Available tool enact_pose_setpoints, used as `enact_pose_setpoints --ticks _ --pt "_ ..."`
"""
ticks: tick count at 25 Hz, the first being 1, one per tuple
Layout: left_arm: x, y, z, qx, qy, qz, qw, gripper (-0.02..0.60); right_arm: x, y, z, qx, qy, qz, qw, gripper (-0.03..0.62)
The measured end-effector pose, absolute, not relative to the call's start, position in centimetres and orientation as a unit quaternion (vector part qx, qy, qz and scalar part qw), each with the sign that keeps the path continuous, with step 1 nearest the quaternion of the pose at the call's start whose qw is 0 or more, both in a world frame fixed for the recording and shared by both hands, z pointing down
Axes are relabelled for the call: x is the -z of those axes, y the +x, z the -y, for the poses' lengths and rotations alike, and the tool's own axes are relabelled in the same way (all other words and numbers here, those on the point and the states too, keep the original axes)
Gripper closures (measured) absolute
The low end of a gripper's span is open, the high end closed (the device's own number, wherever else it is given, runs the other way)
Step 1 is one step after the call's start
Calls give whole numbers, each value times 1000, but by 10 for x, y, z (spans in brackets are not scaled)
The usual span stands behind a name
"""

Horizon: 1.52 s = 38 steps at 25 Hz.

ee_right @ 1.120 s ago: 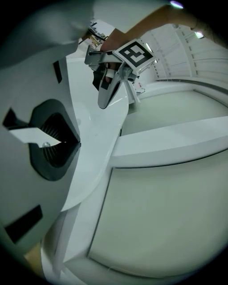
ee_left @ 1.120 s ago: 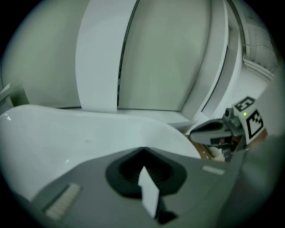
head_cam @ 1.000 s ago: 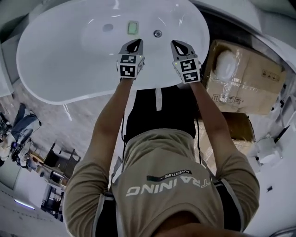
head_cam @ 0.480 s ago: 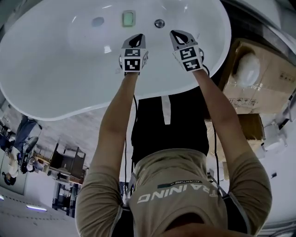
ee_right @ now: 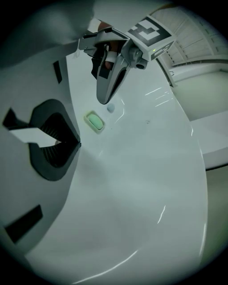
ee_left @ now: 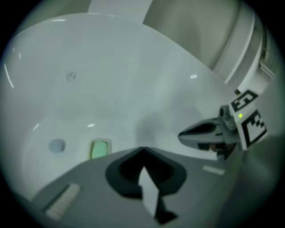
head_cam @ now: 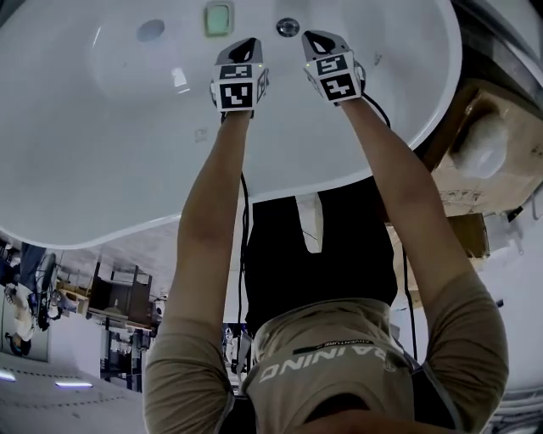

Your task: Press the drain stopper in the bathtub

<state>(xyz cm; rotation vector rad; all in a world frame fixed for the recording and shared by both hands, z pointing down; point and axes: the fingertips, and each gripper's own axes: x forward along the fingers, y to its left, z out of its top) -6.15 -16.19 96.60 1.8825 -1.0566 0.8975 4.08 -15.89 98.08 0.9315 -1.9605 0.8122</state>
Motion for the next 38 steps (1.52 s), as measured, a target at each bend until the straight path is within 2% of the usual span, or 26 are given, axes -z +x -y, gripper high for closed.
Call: enact_pose_setpoints --ticks 11,18,38 --pt "-1056 -61 157 -384 734 386 407 579 -1088 34 167 -386 364 737 419 585" --pt "-1092 -66 142 -401 730 368 414 580 -1134 26 155 -378 330 728 467 585" --pt "-1116 -70 140 -391 736 358 421 580 -1169 21 149 -389 333 681 523 585"
